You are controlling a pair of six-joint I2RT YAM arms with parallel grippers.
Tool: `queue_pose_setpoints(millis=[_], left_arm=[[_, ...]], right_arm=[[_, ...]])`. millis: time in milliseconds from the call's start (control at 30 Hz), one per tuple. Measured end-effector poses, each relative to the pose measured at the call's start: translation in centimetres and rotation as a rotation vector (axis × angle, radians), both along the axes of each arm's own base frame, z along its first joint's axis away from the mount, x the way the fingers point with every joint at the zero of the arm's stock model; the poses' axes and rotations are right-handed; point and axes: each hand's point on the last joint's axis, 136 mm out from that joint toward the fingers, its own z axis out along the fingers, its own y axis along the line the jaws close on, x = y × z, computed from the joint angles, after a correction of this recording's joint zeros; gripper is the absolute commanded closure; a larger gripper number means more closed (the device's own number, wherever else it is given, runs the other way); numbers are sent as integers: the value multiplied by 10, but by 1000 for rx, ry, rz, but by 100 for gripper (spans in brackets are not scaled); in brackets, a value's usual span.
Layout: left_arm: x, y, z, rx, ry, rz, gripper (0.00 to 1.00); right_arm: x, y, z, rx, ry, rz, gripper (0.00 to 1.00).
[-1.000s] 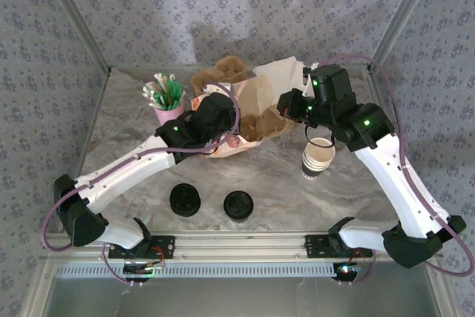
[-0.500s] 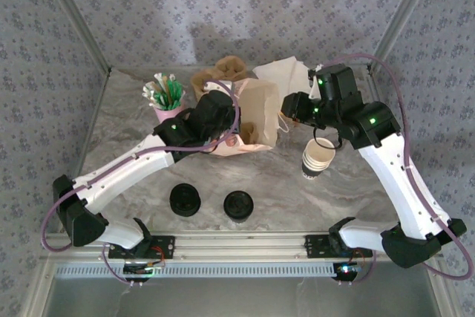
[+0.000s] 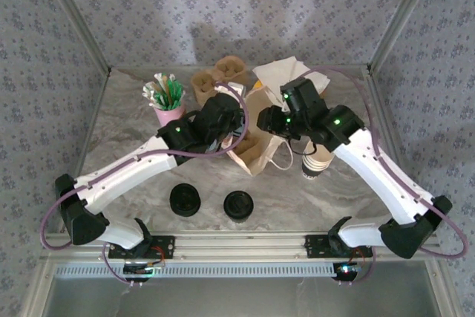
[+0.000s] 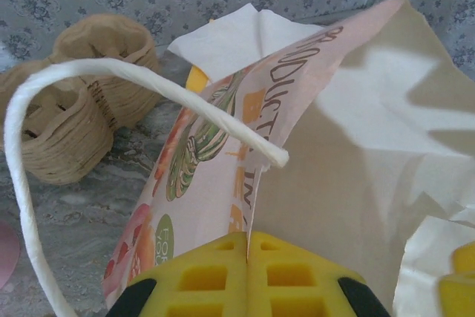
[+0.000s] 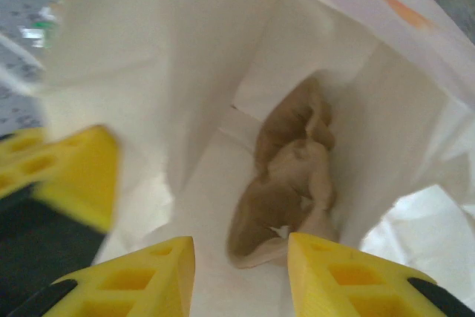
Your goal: Pack the takeout coffee
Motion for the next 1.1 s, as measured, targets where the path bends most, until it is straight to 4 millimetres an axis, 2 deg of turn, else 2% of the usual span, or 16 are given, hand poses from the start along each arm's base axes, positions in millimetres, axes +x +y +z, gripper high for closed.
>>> queue_pose_setpoints(millis=[133, 400, 600, 933, 1033, 1100], left_arm=[[2, 0, -3, 4, 3, 15, 100], [4, -2, -7, -1, 11, 54, 100], [0, -11, 1, -15, -4, 55, 100], [-2, -10, 1, -11, -4, 62, 100], [-3, -8, -1, 3, 1, 69, 100], [-3, -8, -1, 4, 2, 69, 100]], right_arm=[[-8, 2, -28, -26, 65, -43, 54], [-14, 5, -37, -29, 94, -98, 52], [-10, 4, -60, -72, 141, -144, 53], [2, 8, -93, -145, 198, -183, 56], [5, 9, -98, -152, 202, -193, 60], [7, 9, -99, -152, 205, -205, 68]])
